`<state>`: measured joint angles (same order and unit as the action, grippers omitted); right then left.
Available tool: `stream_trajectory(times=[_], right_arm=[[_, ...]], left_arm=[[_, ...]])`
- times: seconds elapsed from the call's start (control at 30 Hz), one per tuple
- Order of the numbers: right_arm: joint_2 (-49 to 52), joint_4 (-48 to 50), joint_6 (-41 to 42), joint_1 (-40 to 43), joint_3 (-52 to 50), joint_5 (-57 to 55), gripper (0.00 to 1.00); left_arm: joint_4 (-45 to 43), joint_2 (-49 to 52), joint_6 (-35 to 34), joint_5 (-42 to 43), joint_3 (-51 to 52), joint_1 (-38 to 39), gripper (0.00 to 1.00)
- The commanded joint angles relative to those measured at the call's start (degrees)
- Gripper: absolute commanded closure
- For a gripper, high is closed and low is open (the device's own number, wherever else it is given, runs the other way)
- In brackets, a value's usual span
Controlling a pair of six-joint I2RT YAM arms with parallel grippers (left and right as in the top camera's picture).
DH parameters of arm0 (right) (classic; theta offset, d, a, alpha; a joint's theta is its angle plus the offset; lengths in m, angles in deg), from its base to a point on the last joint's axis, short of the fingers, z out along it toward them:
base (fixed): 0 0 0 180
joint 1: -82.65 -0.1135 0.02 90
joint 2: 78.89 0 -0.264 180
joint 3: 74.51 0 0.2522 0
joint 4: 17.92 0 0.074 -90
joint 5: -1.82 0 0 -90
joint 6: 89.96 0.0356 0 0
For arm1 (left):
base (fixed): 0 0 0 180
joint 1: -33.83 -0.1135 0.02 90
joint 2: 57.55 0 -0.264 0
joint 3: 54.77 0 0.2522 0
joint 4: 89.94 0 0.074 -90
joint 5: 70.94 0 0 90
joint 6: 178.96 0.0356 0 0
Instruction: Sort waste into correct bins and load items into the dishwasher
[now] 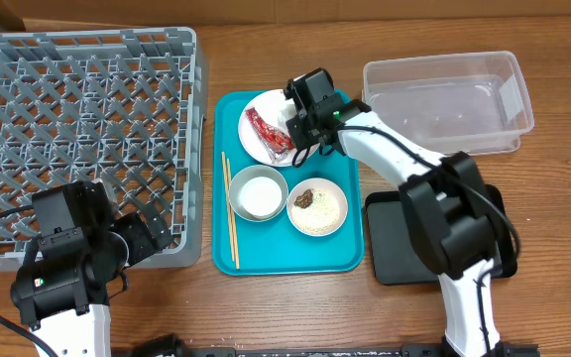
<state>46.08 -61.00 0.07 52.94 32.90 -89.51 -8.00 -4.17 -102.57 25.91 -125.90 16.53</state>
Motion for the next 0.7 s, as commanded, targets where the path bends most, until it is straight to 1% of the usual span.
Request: stream_trajectory(times=[0.0,0.13,0.17,0.3,0.37,0.4,0.47,0.5,0.53,0.57,0.67], right_arm=[[-11.6,-1.1,0.2,1.1,1.0,-5.7,0.96],[-16.9,-4.0,3.4,4.8,1.0,-9.4,0.96],[-17.4,-5.2,4.0,6.1,1.0,-9.4,0.93],[-17.2,-11.0,9.3,11.2,0.5,-9.3,0.92],[-16.8,-13.7,11.0,13.6,0.2,-9.1,0.92],[-16.5,-15.3,11.0,15.1,0.2,-9.1,0.9],[-16.4,-16.3,10.9,16.3,0.2,-8.0,0.75],[-16.4,-16.5,10.9,16.9,0.2,-6.0,0.58],[-16.4,-16.4,10.9,17.2,0.2,-5.1,0.43],[-16.4,-16.3,10.9,17.4,0.2,-4.5,0.35],[-16.7,-16.0,10.3,17.4,0.9,-1.7,0.29]], left_arm=[[0.2,-0.1,-0.6,0.2,-1.3,-0.3,0.0],[0.2,-0.1,-0.6,0.2,-1.3,-0.3,0.0],[0.2,-0.1,-0.5,0.2,-1.3,-0.3,0.0],[0.2,-0.1,-0.6,0.2,-1.3,-0.3,0.0],[0.2,-0.1,-0.6,0.2,-1.3,-0.3,0.0],[0.2,-0.1,-0.6,0.2,-1.3,-0.3,0.0],[0.2,-0.1,-0.6,0.2,-1.3,-0.3,0.0],[0.2,-0.1,-0.6,0.2,-1.3,-0.3,0.0],[0.2,-0.1,-0.6,0.2,-1.3,-0.3,0.0],[0.2,-0.1,-0.6,0.2,-1.3,-0.3,0.0],[0.2,-0.1,-0.6,0.2,-1.3,-0.3,0.0]])
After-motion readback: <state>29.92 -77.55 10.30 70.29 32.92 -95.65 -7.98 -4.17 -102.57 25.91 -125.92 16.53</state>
